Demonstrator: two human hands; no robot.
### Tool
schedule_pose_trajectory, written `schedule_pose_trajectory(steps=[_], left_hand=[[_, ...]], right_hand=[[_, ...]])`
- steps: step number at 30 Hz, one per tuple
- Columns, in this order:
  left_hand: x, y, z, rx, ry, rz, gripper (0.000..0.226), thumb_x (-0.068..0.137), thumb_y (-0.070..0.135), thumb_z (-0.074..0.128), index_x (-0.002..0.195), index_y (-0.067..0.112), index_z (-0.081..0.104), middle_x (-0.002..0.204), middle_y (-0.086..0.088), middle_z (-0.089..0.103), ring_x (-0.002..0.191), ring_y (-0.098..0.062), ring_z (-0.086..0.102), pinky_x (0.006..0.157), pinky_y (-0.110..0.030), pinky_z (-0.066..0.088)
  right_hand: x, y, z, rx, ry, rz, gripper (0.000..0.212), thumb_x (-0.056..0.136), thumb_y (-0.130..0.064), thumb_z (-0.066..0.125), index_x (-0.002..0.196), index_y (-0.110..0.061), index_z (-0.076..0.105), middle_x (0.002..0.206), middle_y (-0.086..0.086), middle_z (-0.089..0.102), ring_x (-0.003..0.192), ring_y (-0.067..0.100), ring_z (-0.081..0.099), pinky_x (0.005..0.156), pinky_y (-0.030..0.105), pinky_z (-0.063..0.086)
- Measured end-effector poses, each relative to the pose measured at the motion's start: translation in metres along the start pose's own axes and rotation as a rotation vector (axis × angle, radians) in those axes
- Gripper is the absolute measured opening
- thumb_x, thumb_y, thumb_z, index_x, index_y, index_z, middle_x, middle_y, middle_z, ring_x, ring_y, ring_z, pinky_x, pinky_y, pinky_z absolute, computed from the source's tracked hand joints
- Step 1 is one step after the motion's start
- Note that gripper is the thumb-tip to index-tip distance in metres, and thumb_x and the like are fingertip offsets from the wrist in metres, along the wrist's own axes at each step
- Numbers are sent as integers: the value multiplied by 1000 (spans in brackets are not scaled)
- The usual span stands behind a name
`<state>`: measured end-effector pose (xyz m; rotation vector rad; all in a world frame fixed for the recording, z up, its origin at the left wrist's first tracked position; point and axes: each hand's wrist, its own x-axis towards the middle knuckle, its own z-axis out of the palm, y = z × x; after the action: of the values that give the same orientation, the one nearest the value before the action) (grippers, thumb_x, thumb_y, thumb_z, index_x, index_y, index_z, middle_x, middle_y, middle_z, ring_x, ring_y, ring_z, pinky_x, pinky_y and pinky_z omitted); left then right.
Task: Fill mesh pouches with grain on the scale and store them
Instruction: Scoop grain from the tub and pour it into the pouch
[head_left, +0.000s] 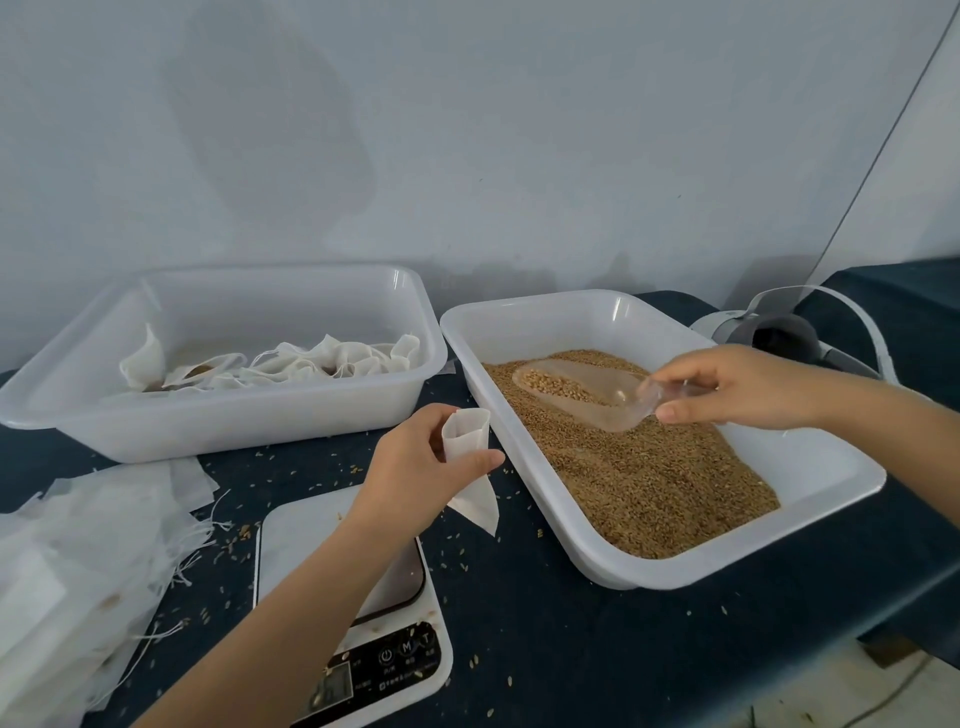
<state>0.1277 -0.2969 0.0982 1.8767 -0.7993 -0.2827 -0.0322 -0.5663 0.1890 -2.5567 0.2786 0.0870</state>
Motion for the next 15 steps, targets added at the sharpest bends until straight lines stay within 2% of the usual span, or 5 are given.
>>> schedule_pose_trajectory(steps=[2, 7, 12, 15], left_hand=[[1, 0, 2, 3, 4, -2, 33, 68, 46, 78, 84, 44, 50, 82, 17, 61, 76, 12, 54, 53, -3, 41], [3, 2, 6, 68, 9, 18, 32, 70, 44, 78, 82, 46, 47, 79, 18, 60, 75, 16, 52, 53, -1, 39], [2, 5, 8, 75, -10, 72, 31, 70, 39, 79, 88, 42, 53, 80, 16, 63, 74, 10, 55, 60, -5, 43], [0, 6, 7, 77, -18, 103, 34, 70, 37, 79, 96, 36, 58, 84, 16, 65, 77, 5, 57, 67, -11, 47]], right_hand=[[2, -10, -4, -20, -44, -37, 37, 70, -52, 63, 105, -40, 67, 102, -30, 66, 93, -10, 60, 77, 10, 41], [7, -31, -5, -53, -127, -90, 36, 71, -51, 63, 105, -39, 68, 101, -23, 67, 95, -5, 61, 80, 9, 43], [11, -41, -5, -95, -197, -95, 35, 72, -50, 63, 104, -38, 70, 103, -24, 66, 98, -4, 59, 88, 20, 44], [13, -45, -7, -126, -239, -82, 32, 72, -50, 63, 102, -40, 69, 103, -27, 65, 99, -7, 59, 87, 17, 42]])
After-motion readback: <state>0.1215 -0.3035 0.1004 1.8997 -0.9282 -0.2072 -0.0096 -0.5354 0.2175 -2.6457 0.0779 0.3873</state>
